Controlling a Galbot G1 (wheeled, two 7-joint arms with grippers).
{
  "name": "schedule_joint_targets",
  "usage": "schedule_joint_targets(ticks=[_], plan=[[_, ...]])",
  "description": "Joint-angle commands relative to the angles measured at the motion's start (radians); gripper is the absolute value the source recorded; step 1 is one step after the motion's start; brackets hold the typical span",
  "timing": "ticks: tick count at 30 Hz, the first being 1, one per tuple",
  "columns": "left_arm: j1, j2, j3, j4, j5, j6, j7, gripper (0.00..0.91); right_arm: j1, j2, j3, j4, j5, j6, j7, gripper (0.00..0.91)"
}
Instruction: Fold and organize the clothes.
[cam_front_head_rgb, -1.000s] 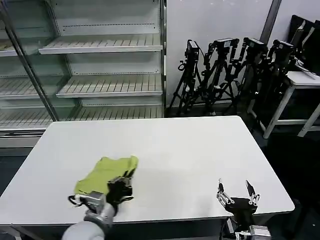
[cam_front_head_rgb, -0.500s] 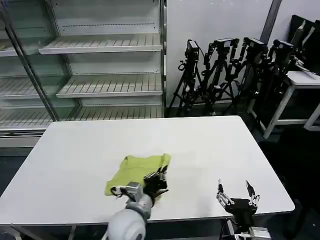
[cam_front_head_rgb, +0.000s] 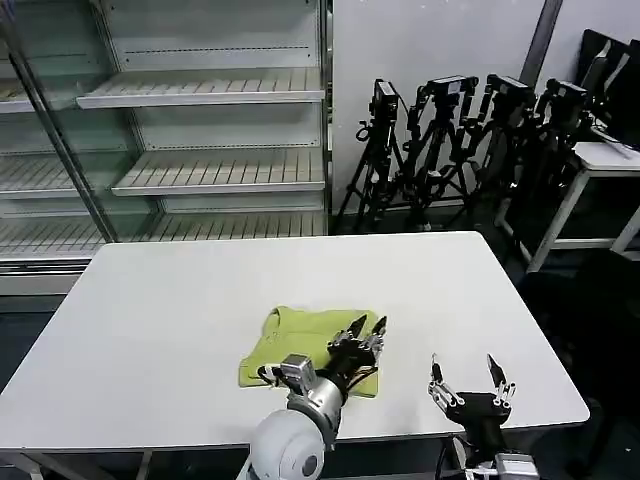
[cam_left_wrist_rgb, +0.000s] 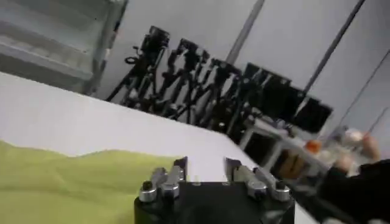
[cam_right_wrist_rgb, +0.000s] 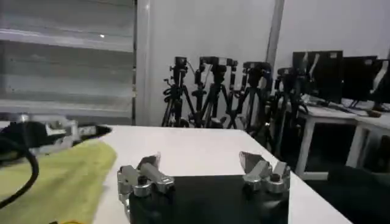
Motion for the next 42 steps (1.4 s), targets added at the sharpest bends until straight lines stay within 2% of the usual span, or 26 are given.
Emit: schedule_joint_targets(ticks=[1,3,6,10,15,19,32,42], plan=[[0.195,-0.031,-0.083,-0.215,-0.119,-0.021,0.052,0.907,0.033,0.004,-0.039,-0.022,-0.014,0.007,-0.014,0.907],[0.252,0.018,-0.145,-0.251,0.018,-0.034,0.054,0.907,0.048,0.000,-0.052,-0.033,-0.021,0.015,-0.020,0.907],[0.345,0.103,-0.238,-0.293,0.248,-0.113,0.059,0.907,0.074,-0.007,-0.066,-0.056,-0.045,0.041,-0.060,0.907],[0.429,0.170,-0.378,-0.330,0.379,-0.206,0.052,0.907,0.094,-0.003,-0.095,-0.073,-0.050,0.067,-0.079,0.907],[0.472,0.171,-0.458,-0.353,0.390,-0.246,0.025,0.907,0.123,0.022,-0.118,-0.096,-0.045,0.113,-0.070,0.907],[0.512,0.152,-0.457,-0.373,0.441,-0.284,0.016,0.907,0.130,0.031,-0.126,-0.100,-0.049,0.127,-0.073,0.907],[0.573,0.134,-0.404,-0.413,0.510,-0.260,0.019,0.907,0.121,0.049,-0.119,-0.101,-0.047,0.158,-0.076,0.907],[0.597,0.123,-0.398,-0.441,0.522,-0.264,0.019,0.907,0.091,0.051,-0.130,-0.063,-0.054,0.102,-0.077,0.907]])
